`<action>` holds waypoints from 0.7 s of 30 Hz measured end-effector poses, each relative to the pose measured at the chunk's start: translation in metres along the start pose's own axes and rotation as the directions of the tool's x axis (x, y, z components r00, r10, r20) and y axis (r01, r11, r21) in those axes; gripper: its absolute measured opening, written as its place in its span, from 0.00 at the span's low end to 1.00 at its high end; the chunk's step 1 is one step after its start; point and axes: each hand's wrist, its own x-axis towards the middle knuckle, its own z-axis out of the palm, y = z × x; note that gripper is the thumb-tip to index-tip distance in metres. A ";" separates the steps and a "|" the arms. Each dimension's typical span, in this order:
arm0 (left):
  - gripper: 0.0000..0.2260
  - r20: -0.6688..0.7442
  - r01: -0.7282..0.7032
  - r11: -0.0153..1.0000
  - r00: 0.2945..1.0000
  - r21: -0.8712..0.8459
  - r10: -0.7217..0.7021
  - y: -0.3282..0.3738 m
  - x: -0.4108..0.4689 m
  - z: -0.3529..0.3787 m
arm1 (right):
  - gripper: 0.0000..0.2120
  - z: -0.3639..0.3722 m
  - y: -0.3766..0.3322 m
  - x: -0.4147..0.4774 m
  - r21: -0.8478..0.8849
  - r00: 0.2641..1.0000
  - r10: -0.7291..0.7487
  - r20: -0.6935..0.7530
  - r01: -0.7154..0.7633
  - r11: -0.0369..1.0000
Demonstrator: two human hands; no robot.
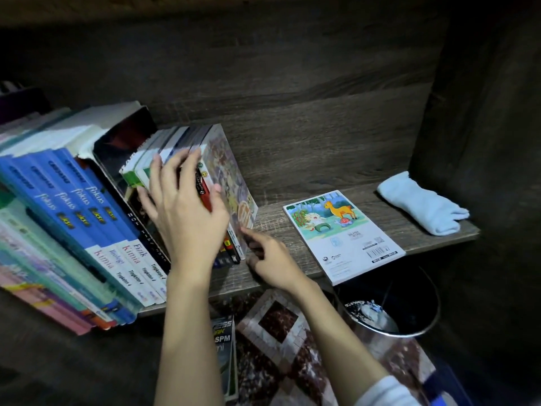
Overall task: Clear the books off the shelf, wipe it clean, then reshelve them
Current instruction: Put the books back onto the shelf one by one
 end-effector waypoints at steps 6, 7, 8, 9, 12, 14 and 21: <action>0.24 -0.056 -0.048 0.995 0.998 -0.084 0.043 0.014 -0.012 0.005 | 0.24 -0.027 -0.001 -0.007 0.098 0.988 0.070 -0.141 -0.057 0.994; 0.22 -0.058 -0.054 0.993 0.997 -0.105 0.048 0.019 -0.015 0.008 | 0.23 -0.035 0.000 -0.011 0.117 0.980 0.091 -0.179 -0.071 0.991; 0.21 -0.057 -0.052 0.991 0.997 -0.122 0.045 0.024 -0.018 0.011 | 0.21 -0.044 -0.001 -0.014 0.107 0.968 0.114 -0.225 -0.092 0.990; 0.18 -0.051 -0.041 0.989 0.998 -0.145 0.034 0.030 -0.023 0.014 | 0.20 -0.053 0.000 -0.018 0.072 0.950 0.133 -0.284 -0.117 0.990; 0.13 -0.050 0.022 0.988 0.998 -0.153 -0.030 0.044 -0.037 0.024 | 0.16 -0.081 0.008 -0.032 -0.050 0.882 0.176 -0.437 -0.219 0.974; 0.11 0.020 0.073 0.988 0.997 -0.135 -0.071 0.050 -0.045 0.030 | 0.16 -0.096 0.016 -0.041 -0.148 0.841 0.207 -0.501 -0.319 0.936; 0.12 0.681 0.341 0.940 0.686 0.007 -0.254 0.058 -0.076 0.058 | 0.27 -0.119 0.038 -0.064 -0.384 0.758 0.446 -0.476 -0.635 0.670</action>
